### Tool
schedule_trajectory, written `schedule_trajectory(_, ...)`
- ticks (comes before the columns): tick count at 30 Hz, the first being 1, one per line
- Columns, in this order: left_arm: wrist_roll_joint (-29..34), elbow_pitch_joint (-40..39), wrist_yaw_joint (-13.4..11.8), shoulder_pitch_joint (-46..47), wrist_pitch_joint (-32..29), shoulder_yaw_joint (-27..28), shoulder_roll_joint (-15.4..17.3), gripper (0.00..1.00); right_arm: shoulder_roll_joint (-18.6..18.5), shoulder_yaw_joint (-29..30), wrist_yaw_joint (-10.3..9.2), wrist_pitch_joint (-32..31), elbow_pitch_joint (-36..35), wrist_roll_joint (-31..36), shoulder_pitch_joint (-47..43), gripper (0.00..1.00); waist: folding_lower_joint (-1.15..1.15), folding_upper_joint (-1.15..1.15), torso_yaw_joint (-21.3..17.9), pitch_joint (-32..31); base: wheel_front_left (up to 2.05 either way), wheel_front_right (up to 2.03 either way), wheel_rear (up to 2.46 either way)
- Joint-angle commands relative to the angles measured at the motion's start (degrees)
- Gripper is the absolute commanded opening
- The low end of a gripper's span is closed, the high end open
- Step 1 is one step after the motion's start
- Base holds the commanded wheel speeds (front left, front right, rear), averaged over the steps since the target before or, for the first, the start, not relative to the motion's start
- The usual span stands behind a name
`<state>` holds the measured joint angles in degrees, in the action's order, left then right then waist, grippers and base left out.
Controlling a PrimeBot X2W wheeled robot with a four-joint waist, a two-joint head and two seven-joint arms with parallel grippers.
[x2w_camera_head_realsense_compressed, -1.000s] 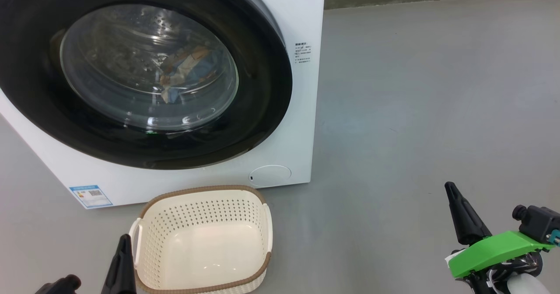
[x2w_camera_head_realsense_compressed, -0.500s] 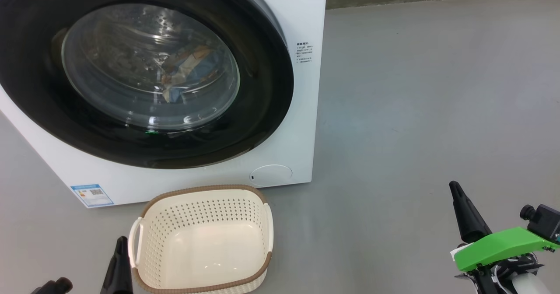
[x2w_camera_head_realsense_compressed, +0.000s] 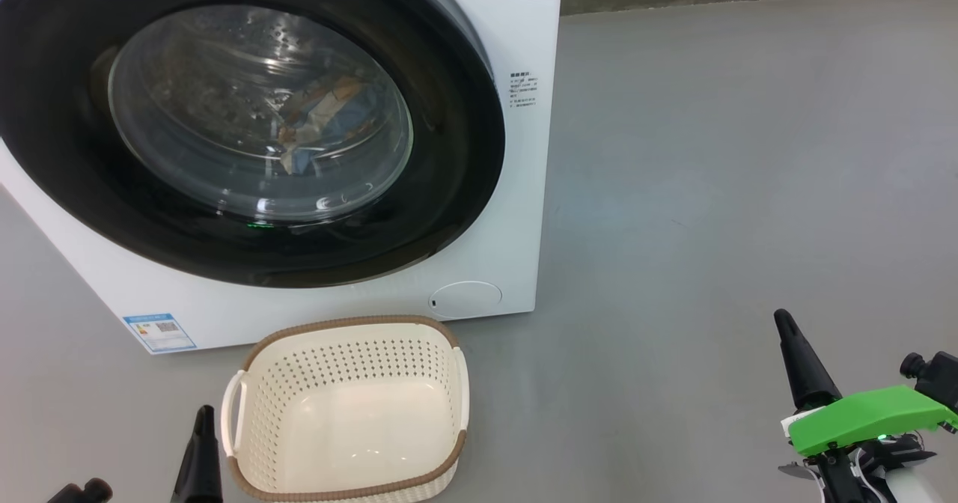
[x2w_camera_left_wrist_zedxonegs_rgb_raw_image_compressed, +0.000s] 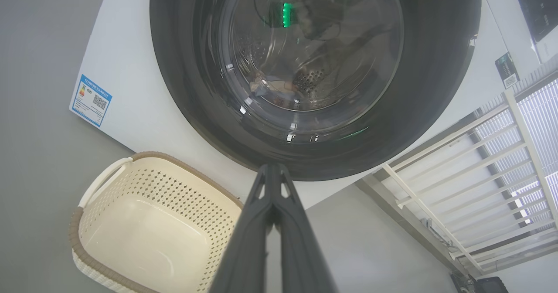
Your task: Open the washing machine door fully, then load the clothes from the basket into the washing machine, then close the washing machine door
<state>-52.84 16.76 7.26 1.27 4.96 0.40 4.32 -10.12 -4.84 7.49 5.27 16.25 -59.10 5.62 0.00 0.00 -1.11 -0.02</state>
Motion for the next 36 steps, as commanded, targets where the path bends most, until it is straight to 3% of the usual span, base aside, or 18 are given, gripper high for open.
schedule_trajectory(1, -1.6, -1.8, 0.1, 2.7, -0.3, 1.3, 0.4, 0.00, -0.4, 0.5, 0.00, -0.4, -1.7, -1.5, 1.3, 0.00, 0.00, 0.00, 0.0, 0.0, 0.00, 0.00, 0.00)
schedule_trajectory(36, -22.0, -2.3, 0.2, 3.9, -6.3, 3.9, -0.6, 0.00, 3.6, 6.2, 0.00, -6.4, -2.0, -18.8, 0.9, 0.00, 0.00, 0.00, 0.6, 0.1, 0.00, 0.00, 0.00)
